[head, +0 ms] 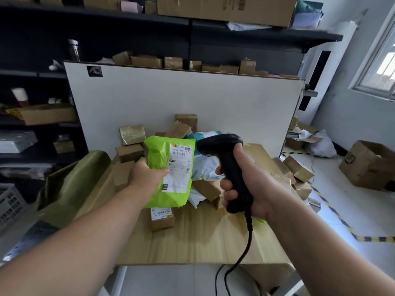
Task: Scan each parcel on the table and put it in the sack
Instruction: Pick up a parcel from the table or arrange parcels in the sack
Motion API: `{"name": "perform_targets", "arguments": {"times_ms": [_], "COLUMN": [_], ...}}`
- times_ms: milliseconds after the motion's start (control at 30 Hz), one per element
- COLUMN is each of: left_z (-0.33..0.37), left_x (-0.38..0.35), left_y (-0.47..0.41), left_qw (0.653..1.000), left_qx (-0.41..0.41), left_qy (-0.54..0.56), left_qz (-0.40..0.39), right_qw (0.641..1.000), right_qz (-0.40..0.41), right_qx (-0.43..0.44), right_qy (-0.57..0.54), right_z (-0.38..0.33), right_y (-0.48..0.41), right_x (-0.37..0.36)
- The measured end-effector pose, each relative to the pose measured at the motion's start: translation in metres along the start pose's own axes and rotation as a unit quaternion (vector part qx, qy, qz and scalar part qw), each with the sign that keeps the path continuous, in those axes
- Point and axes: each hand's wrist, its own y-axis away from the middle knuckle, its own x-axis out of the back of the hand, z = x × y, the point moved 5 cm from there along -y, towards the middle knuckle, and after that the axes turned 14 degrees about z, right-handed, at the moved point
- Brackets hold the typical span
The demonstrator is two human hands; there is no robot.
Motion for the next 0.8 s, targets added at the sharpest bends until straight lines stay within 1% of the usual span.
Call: {"name": "perform_targets", "arguments": {"times_ms": [167, 333, 533, 633, 800], "left_z": [-0.004, -0.011, -0.039, -0.055, -0.091], "left_x": [0.002, 0.030, 0.105, 0.149, 0.227], "left_y": [-0.004, -0.021, -0.068, -0.103, -0.183], "left_qw": [1.000, 0.999, 0.996, 0.990, 0.978], "left_qx": [0.011, 0.026, 0.038, 0.050, 0.068], "left_qy": [0.011, 0.027, 0.044, 0.050, 0.049], "left_qz": [-0.011, -0.010, 0.067, 0.122, 0.190], "right_qw": [1.000, 0.999, 0.997, 0.996, 0.993], "right_qz": [-0.018, -0.040, -0.068, -0.075, -0.086], "right_qx": [0.003, 0.001, -0.027, -0.041, -0.042], "right_qy": [0.005, 0.006, 0.020, 0.027, 0.064], "right_z": [-0.001, 0.006, 0.023, 0.029, 0.043], "right_y": [-0.008, -0.026, -0.045, -0.057, -0.093], "right_x": [-0.009, -0.040, -0.121, -0.169, -0.270]}}
